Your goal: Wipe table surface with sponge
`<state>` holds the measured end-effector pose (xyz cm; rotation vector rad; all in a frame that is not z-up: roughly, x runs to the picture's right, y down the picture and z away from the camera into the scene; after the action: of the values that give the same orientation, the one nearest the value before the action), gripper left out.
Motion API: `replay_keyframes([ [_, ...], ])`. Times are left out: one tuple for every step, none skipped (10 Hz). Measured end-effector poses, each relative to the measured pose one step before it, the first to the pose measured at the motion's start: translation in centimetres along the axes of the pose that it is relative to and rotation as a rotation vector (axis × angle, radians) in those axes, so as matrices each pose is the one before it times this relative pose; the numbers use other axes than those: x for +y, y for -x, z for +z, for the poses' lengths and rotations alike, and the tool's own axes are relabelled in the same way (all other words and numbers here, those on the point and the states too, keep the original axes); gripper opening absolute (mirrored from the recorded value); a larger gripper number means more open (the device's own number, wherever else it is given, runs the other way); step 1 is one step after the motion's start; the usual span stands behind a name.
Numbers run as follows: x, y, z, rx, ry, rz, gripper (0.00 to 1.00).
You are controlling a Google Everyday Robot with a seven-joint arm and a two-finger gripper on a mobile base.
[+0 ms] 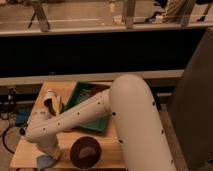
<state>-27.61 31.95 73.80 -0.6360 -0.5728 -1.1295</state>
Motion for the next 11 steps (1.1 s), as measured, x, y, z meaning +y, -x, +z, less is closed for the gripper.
replay_keyframes([
  [-0.249,-1.433,-0.538,0.01674,-0.00972,0.01325,0.00],
  [-0.812,-1.545,-0.519,0.01320,-0.01351,0.00295,0.00],
  [-0.887,-1.054,-0.244,0.00612,-0.00797,-0.00375,0.00],
  [-1.175,-1.017,-0.161,0.00480,-0.00827,-0.00776,0.00],
  [-1.259,-0.633,0.046,-0.00030,-0.00399,-0.01368,0.00],
  [-1.348,-0.133,0.191,-0.00720,-0.00494,-0.01658,0.00],
  [-1.341,0.087,0.345,-0.01187,-0.00264,-0.02106,0.00],
  [-1.374,0.321,0.346,-0.01917,-0.00618,-0.02778,0.00],
  [-1.139,0.483,0.321,-0.02286,-0.00878,-0.02715,0.00],
  [-1.550,1.122,0.072,-0.02440,-0.01084,-0.04364,0.00],
  [-0.883,1.040,-0.120,-0.01022,-0.00258,-0.02713,0.00],
])
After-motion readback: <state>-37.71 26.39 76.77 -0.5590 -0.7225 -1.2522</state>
